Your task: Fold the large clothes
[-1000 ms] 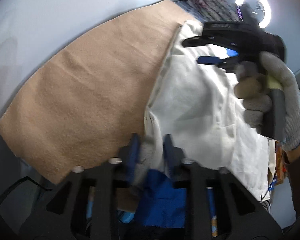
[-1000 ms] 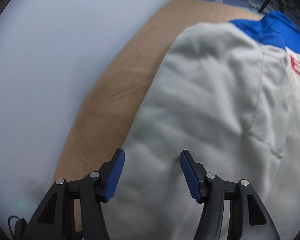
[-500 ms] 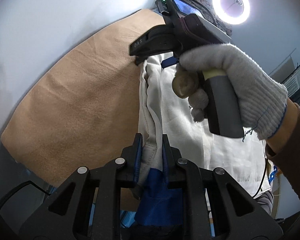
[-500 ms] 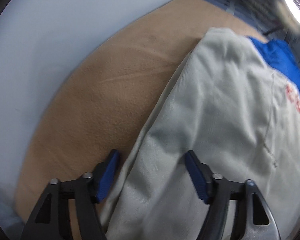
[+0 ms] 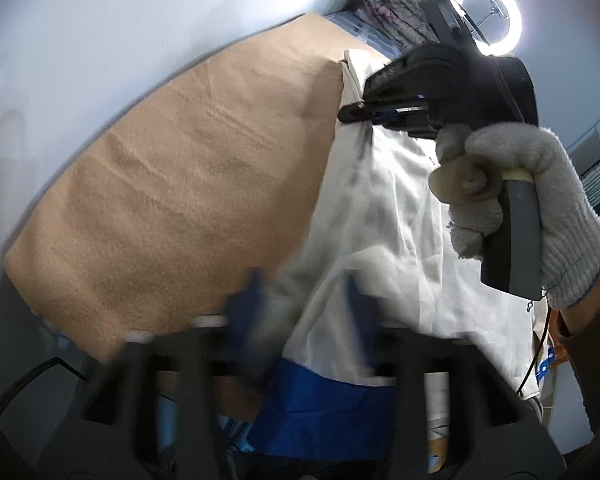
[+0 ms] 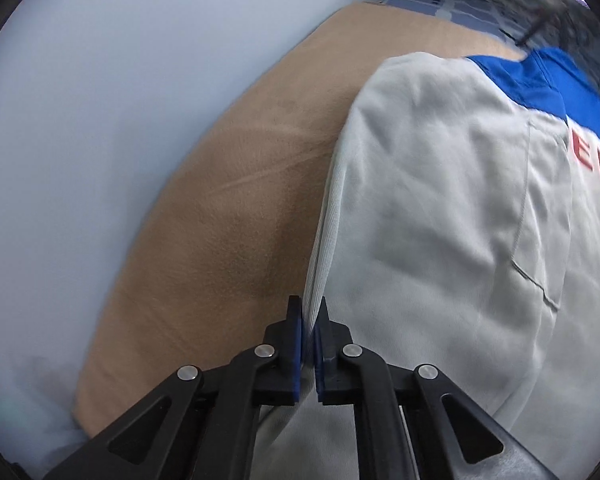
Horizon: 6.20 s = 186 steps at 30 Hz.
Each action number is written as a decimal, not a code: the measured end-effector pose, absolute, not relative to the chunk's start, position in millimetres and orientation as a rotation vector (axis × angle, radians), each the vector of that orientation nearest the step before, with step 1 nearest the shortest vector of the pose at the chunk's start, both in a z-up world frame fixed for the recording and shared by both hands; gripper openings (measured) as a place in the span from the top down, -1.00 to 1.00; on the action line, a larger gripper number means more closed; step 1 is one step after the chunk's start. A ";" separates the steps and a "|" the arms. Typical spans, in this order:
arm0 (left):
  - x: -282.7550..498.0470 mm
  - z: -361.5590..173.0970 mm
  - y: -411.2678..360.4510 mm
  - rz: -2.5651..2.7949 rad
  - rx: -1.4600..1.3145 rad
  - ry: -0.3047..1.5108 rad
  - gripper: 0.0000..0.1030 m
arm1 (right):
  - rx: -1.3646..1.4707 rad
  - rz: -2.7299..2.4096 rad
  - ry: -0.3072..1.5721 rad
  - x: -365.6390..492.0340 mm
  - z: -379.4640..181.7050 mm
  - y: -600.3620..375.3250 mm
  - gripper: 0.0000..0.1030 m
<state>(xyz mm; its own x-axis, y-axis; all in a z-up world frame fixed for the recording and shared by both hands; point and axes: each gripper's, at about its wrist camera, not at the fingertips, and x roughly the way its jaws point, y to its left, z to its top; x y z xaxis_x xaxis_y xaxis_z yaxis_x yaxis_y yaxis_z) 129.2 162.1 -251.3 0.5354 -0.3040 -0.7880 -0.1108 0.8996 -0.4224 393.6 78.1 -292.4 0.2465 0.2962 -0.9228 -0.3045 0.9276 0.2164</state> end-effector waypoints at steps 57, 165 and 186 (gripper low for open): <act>127.6 -240.3 4.5 -0.401 -0.070 0.934 0.28 | 0.174 0.400 0.829 373.8 -211.0 -127.3 0.60; 90.9 -157.4 -100.3 -0.736 -0.083 0.875 0.05 | 0.805 -0.400 0.883 23.0 -300.9 -608.9 0.18; 100.9 -163.3 -125.8 -0.761 -0.066 0.886 0.05 | 0.565 -0.169 0.749 9.4 -220.8 -516.3 1.00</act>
